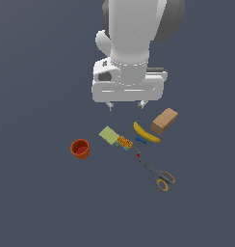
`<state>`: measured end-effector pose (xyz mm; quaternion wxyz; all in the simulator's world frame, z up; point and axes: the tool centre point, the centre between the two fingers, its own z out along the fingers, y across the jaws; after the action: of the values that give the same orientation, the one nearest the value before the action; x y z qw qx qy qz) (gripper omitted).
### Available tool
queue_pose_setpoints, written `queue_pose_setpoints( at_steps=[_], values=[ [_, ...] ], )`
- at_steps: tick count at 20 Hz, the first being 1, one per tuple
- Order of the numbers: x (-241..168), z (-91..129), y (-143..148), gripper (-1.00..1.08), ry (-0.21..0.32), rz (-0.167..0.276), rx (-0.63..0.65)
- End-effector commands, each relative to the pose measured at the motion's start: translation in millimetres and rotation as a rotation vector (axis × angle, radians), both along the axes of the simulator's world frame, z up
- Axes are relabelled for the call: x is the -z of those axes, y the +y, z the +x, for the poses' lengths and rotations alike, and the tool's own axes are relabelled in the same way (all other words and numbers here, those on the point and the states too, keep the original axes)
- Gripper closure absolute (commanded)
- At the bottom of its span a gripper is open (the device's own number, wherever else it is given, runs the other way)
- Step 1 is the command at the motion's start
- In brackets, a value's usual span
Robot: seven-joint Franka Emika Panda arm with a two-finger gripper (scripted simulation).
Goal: Pick up a designated object from a clutter of objects.
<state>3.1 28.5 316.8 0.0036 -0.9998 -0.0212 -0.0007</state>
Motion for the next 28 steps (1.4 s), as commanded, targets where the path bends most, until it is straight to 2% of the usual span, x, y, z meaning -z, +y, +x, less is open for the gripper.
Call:
queue_pose_setpoints(
  at_steps=[1,9,16,28],
  values=[
    [0.0,0.0,0.0,-0.92,0.000,0.000,0.000],
    [-8.2,12.5,18.6,-0.92,-0.039,0.017,-0.009],
    [-4.8,15.4,20.6,-0.92,-0.038,0.015,-0.018],
    [46.9,49.2,46.3,-0.92,-0.030,-0.003,-0.143]
  ],
)
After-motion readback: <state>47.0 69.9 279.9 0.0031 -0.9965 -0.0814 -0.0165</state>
